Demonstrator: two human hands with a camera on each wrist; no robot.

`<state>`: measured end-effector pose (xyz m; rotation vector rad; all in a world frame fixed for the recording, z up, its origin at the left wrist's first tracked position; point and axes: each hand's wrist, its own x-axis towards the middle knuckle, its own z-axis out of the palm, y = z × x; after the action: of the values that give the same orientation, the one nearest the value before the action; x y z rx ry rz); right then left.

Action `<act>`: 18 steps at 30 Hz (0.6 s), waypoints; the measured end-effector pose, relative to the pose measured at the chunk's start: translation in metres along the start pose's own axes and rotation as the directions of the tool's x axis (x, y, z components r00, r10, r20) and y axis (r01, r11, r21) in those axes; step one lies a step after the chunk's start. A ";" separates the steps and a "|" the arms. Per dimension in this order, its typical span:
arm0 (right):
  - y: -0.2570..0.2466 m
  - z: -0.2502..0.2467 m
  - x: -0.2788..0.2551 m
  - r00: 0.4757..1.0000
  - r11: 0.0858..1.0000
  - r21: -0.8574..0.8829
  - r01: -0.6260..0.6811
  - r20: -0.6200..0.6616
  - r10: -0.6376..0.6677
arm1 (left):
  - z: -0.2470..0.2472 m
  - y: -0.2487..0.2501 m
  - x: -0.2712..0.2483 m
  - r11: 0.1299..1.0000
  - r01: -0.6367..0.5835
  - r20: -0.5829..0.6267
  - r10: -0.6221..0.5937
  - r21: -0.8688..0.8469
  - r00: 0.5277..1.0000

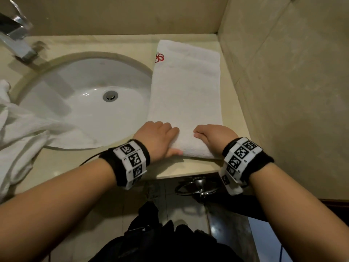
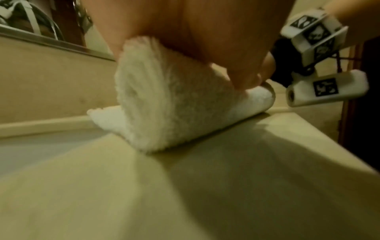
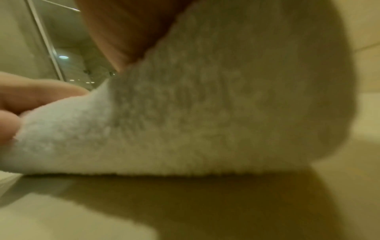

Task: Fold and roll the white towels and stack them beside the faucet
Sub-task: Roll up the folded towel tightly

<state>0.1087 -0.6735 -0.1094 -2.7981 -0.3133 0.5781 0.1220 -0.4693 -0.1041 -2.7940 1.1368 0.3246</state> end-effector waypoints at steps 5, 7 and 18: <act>-0.004 0.000 -0.018 0.951 0.982 -0.167 0.084 -0.281 -0.129 | -0.003 -0.013 0.018 0.971 0.103 0.208 -0.057 -0.216 0.976; -0.007 0.007 -0.026 0.944 0.968 -0.221 0.118 -0.276 -0.178 | -0.006 -0.019 0.027 0.950 0.114 0.242 -0.042 -0.290 0.969; -0.001 -0.026 0.020 0.996 0.999 -0.028 -0.044 -0.080 0.041 | -0.011 -0.036 0.033 0.955 0.023 0.138 0.019 -0.297 0.990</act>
<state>0.1369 -0.6730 -0.0931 -2.8533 -0.2485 0.4738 0.1717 -0.4673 -0.1008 -2.9649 1.1365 0.7380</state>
